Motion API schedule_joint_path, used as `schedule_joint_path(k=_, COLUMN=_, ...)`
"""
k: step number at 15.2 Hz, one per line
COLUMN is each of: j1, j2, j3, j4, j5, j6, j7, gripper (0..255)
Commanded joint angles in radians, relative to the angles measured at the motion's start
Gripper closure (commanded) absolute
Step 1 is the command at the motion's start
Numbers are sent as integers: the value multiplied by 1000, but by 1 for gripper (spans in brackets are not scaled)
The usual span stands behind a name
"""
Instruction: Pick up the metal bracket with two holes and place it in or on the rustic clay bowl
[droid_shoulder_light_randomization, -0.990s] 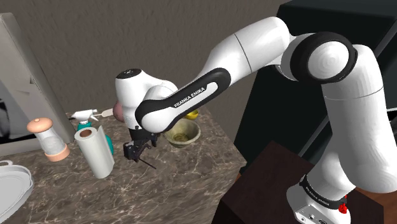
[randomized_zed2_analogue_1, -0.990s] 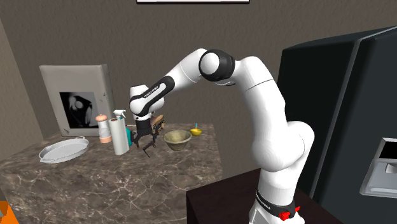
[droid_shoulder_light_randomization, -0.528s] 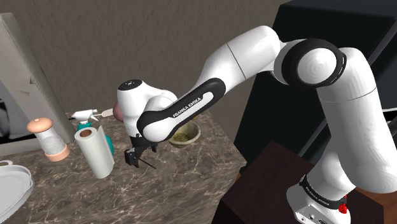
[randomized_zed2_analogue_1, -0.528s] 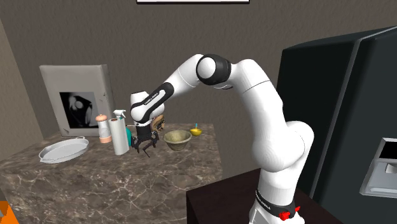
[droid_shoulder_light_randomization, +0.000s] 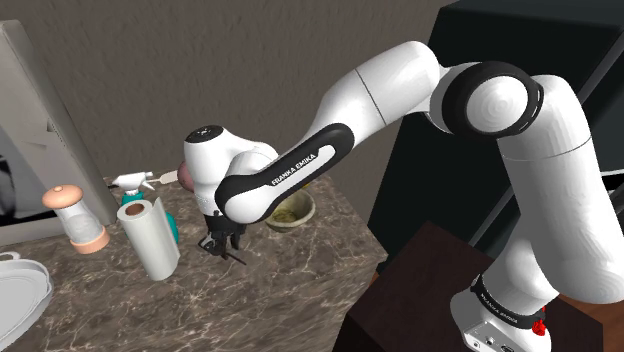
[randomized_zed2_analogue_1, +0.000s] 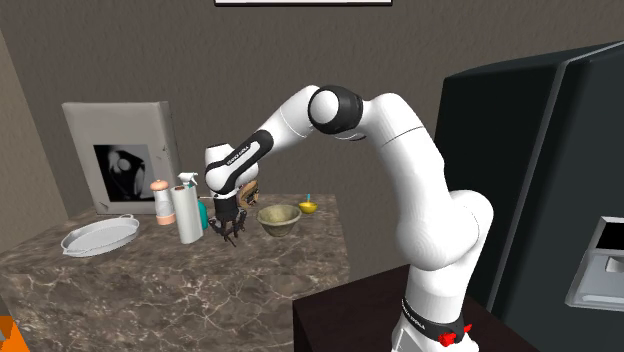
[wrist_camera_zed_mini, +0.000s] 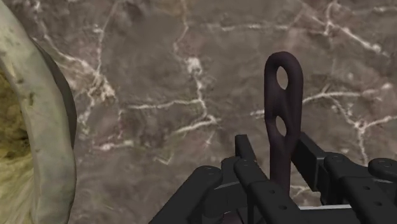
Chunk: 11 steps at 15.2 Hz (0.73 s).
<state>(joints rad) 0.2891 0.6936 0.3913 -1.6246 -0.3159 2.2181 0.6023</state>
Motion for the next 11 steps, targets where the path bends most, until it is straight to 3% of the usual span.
schedule_joint_path(k=1, j1=0, j2=0, j3=0, j4=0, j5=0, j6=0, j7=0, gripper=255)
schedule_joint_path(k=11, j1=-5, j2=-24, j3=8, j4=2, j5=10, j6=-26, j7=-6, gripper=255)
